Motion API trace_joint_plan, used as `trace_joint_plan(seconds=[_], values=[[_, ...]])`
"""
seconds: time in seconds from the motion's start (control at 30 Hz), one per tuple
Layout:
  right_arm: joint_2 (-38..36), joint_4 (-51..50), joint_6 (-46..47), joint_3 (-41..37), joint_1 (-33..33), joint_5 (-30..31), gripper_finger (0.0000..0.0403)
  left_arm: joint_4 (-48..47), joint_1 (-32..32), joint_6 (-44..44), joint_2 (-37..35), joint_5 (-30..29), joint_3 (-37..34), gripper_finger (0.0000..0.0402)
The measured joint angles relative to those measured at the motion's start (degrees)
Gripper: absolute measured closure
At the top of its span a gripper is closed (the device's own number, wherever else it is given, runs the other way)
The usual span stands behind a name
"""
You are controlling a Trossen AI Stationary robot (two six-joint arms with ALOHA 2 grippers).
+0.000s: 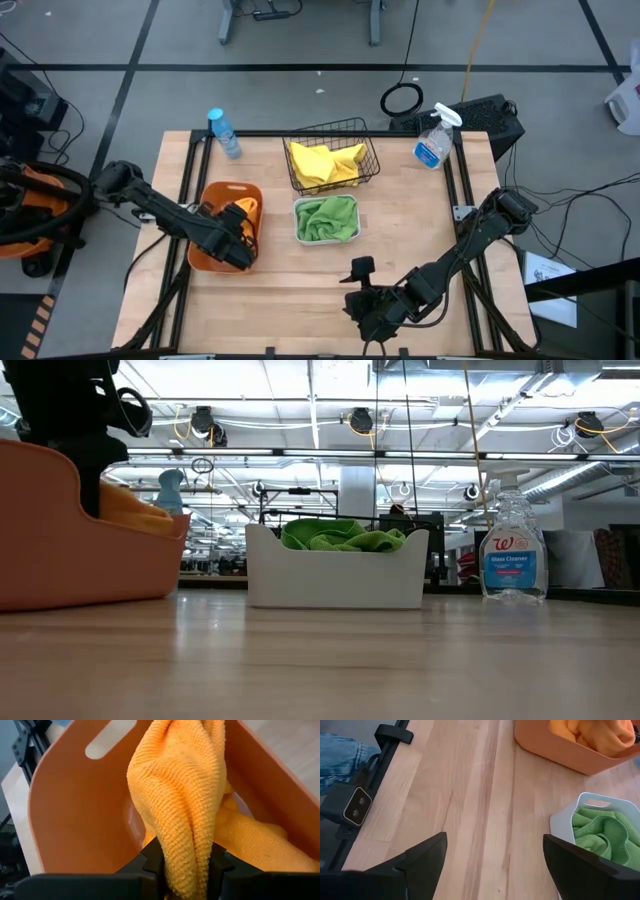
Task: Sort microfiber towel by color & place in baskets
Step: Put the orange towel into the orange bin
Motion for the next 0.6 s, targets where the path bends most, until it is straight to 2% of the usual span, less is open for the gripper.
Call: trace_joint_plan(seconds=[0.13,0.43,0.6], values=[[0.0,-0.02,0.3,0.0,0.0,-0.02,0.0085,-0.06,-0.46,-0.02,-0.49,0.6,0.2,0.0301],[0.0,-0.02,0.0,0.0,0.0,-0.02,0.0085,-0.84,-3.99,3.8,-0.48,1.9,5.17,0.0173],[0.0,-0.02,-0.1,0.0,0.0,-0.02,0.0085,-2.33,-6.65,4.91,-0.48,2.73,11.14,0.0143]])
